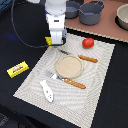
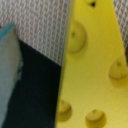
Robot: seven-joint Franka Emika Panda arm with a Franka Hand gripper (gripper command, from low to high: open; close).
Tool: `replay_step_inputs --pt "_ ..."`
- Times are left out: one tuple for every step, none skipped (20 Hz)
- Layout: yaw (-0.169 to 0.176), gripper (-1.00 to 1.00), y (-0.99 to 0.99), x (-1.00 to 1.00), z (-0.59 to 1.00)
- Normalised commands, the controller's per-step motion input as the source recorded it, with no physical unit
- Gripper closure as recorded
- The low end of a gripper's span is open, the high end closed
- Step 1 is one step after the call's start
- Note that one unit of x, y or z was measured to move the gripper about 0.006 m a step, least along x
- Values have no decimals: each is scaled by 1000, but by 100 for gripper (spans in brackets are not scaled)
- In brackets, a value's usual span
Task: Interact with the objects in diverse but meaningful ways.
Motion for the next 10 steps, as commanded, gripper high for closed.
replay_step_inputs --pt "76 100 -11 0 -240" --pt "76 100 -17 0 -234" --pt "75 100 -43 0 -237" --pt "76 100 -40 0 -211" --pt "71 100 -37 0 -120" --pt "55 100 0 40 0" --pt "63 100 -34 0 171" --pt "44 100 31 74 437" --pt "40 100 40 77 563" --pt "43 100 0 0 557"
